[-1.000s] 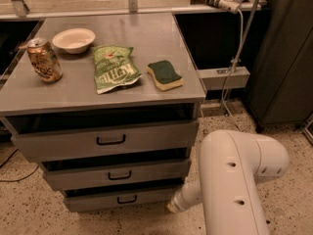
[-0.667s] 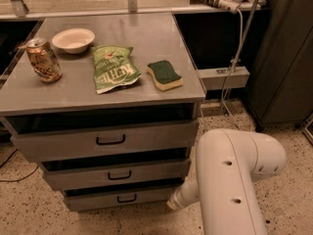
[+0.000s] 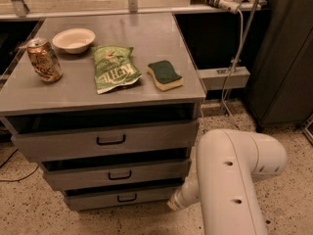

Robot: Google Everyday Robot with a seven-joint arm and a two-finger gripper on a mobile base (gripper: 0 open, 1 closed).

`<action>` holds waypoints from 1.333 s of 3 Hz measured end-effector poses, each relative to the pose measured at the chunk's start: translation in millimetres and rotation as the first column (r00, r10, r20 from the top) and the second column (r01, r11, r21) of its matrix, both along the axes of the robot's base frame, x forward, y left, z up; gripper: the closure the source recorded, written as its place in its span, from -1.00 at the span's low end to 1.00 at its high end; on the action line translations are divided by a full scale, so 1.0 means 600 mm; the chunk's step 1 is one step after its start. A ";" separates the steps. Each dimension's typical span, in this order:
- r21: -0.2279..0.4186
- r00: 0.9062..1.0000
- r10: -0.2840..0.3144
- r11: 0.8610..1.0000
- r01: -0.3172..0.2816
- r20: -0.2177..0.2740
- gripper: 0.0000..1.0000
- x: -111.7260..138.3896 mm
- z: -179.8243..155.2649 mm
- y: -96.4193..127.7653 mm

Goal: Close bottom drawer

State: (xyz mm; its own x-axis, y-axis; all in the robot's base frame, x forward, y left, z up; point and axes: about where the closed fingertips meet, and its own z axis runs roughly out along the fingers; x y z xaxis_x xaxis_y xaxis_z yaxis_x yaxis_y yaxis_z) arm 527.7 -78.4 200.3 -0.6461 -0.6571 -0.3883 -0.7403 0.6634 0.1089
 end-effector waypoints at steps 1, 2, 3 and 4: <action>0.000 1.000 0.000 1.000 0.000 0.000 -0.31 0.000 0.000 0.000; 0.000 1.000 0.000 1.000 0.000 0.000 -0.77 0.000 0.000 0.000; 0.000 1.000 0.000 1.000 0.000 0.000 -1.00 0.000 0.000 0.000; 0.000 1.000 0.000 1.000 0.000 0.000 -1.00 0.000 0.000 0.000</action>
Offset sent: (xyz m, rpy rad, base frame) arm 0.0000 0.0000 0.0000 0.0000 0.0000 0.0000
